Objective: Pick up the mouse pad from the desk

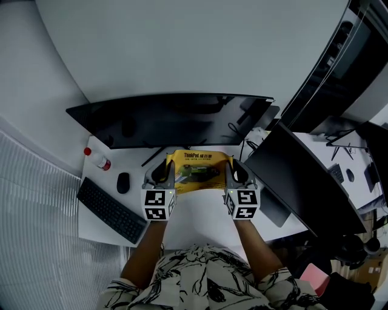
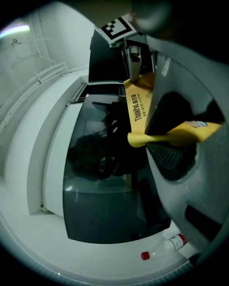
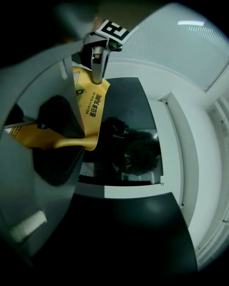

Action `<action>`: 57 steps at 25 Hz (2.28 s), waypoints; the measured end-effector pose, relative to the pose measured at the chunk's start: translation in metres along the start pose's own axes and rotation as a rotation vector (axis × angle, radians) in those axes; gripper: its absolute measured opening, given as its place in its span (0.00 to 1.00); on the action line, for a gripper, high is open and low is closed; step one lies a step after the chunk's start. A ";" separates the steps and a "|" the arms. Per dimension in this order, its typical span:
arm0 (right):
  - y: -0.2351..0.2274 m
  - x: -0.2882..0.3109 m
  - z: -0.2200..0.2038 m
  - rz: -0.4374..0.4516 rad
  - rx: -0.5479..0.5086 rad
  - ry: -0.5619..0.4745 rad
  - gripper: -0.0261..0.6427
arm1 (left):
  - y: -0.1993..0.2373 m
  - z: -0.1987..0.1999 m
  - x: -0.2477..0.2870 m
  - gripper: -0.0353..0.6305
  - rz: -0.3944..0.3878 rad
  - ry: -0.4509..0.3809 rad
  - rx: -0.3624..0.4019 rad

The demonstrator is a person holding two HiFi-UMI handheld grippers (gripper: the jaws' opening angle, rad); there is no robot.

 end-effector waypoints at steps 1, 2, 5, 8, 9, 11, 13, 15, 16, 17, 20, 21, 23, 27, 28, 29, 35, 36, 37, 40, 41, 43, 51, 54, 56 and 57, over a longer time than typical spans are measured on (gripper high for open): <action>0.000 -0.003 0.004 0.000 -0.006 -0.009 0.15 | 0.000 0.003 -0.002 0.15 0.002 -0.009 0.005; 0.000 -0.006 0.007 -0.001 -0.013 -0.018 0.15 | -0.001 0.006 -0.005 0.15 0.004 -0.018 0.011; 0.000 -0.014 0.017 -0.006 -0.034 -0.048 0.15 | -0.003 0.016 -0.010 0.15 0.010 -0.044 0.019; -0.001 -0.022 0.025 -0.009 -0.046 -0.076 0.15 | -0.006 0.024 -0.019 0.15 0.022 -0.074 0.031; -0.001 -0.025 0.028 -0.011 -0.047 -0.085 0.15 | -0.007 0.027 -0.022 0.15 0.025 -0.083 0.039; -0.001 -0.030 0.033 -0.012 -0.048 -0.106 0.15 | -0.009 0.033 -0.027 0.15 0.032 -0.102 0.053; 0.000 -0.035 0.040 -0.013 -0.051 -0.126 0.15 | -0.009 0.040 -0.032 0.15 0.040 -0.119 0.060; 0.001 -0.040 0.045 -0.014 -0.057 -0.144 0.15 | -0.010 0.046 -0.037 0.15 0.046 -0.136 0.063; 0.000 -0.043 0.048 -0.015 -0.060 -0.153 0.15 | -0.011 0.049 -0.039 0.15 0.048 -0.145 0.066; 0.000 -0.046 0.050 -0.015 -0.061 -0.161 0.15 | -0.013 0.051 -0.041 0.15 0.049 -0.155 0.068; 0.000 -0.052 0.057 -0.016 -0.068 -0.186 0.15 | -0.014 0.059 -0.048 0.15 0.052 -0.181 0.076; 0.001 -0.054 0.059 -0.017 -0.072 -0.193 0.15 | -0.014 0.062 -0.050 0.15 0.053 -0.189 0.079; 0.002 -0.058 0.064 -0.017 -0.079 -0.208 0.15 | -0.014 0.066 -0.054 0.15 0.058 -0.206 0.088; 0.004 -0.067 0.073 -0.012 -0.073 -0.239 0.15 | -0.015 0.073 -0.064 0.15 0.062 -0.240 0.101; 0.004 -0.069 0.075 -0.011 -0.073 -0.244 0.15 | -0.015 0.074 -0.066 0.15 0.063 -0.248 0.103; 0.005 -0.071 0.077 -0.011 -0.074 -0.248 0.15 | -0.015 0.076 -0.068 0.15 0.065 -0.255 0.105; 0.006 -0.077 0.080 -0.014 -0.077 -0.273 0.15 | -0.018 0.081 -0.076 0.15 0.082 -0.297 0.128; 0.007 -0.079 0.080 -0.015 -0.077 -0.275 0.15 | -0.018 0.081 -0.077 0.15 0.083 -0.297 0.129; 0.007 -0.080 0.080 -0.014 -0.077 -0.278 0.15 | -0.018 0.081 -0.078 0.15 0.082 -0.296 0.127; 0.007 -0.083 0.079 -0.008 -0.074 -0.285 0.15 | -0.021 0.081 -0.081 0.15 0.079 -0.301 0.119; 0.006 -0.085 0.079 -0.008 -0.075 -0.288 0.15 | -0.023 0.081 -0.082 0.15 0.079 -0.304 0.120; 0.005 -0.088 0.079 -0.010 -0.077 -0.294 0.15 | -0.025 0.081 -0.083 0.15 0.078 -0.306 0.120; 0.004 -0.094 0.080 -0.016 -0.069 -0.302 0.15 | -0.029 0.080 -0.087 0.15 0.072 -0.312 0.115; 0.005 -0.098 0.077 -0.014 -0.069 -0.300 0.15 | -0.031 0.077 -0.090 0.15 0.065 -0.307 0.102; 0.005 -0.101 0.076 -0.012 -0.069 -0.304 0.15 | -0.032 0.075 -0.091 0.15 0.060 -0.306 0.096; 0.005 -0.102 0.076 -0.012 -0.071 -0.305 0.15 | -0.033 0.075 -0.091 0.15 0.060 -0.306 0.094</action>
Point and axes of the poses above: the fingertips, and each gripper's own axes: x forward along the fingers, y to its left, z out of its top, the point moved 5 cm from there along -x, backward along the fingers, and after that the axes turned 13 degrees about y, right-handed, at the moved point
